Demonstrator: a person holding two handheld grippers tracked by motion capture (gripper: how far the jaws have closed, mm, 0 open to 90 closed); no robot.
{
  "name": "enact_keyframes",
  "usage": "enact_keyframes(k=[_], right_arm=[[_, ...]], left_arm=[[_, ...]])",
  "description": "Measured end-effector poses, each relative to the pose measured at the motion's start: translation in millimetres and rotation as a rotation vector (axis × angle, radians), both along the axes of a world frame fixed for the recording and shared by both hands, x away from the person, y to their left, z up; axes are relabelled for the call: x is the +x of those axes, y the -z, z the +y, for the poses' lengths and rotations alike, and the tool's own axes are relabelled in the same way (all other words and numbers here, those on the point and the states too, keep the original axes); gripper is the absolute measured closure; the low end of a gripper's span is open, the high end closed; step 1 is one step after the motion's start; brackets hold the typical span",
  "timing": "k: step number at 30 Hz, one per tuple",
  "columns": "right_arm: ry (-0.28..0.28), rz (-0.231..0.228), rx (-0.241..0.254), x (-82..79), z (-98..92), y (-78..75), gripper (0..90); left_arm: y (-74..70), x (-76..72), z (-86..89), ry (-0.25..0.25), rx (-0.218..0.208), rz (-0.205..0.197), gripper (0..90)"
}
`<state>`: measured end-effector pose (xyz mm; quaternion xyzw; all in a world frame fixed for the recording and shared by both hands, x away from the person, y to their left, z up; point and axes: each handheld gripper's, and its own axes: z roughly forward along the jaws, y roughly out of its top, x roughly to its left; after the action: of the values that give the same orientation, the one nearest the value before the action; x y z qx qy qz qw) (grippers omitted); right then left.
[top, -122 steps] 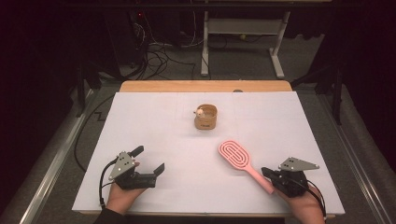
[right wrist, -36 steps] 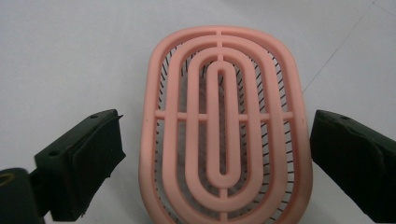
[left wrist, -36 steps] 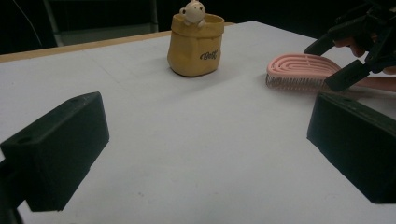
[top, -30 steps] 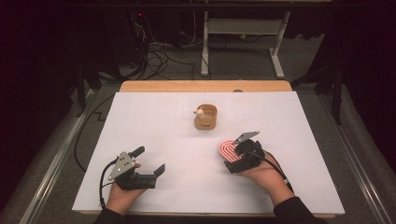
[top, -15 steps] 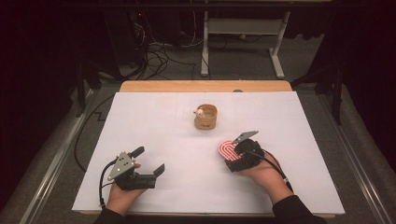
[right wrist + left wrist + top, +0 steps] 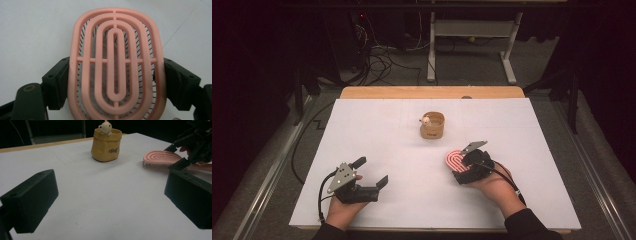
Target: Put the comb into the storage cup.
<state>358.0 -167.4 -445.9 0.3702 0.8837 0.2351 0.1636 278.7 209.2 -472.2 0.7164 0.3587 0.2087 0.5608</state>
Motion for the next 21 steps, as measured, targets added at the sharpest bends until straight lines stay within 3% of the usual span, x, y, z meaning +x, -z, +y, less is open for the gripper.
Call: enact_keyframes(k=[11, 21], right_arm=[[-0.015, -0.035, 0.009, -5.1, 1.3, -11.9, 20.3], [-0.004, -0.063, 0.007, -7.6, -8.7, -23.5, 20.2]], left_arm=[[-0.5, -0.3, 0.0, 0.001, 0.000, -0.002, 0.0], [-0.1, 0.1, 0.0, 0.001, 0.001, 0.001, 0.0]])
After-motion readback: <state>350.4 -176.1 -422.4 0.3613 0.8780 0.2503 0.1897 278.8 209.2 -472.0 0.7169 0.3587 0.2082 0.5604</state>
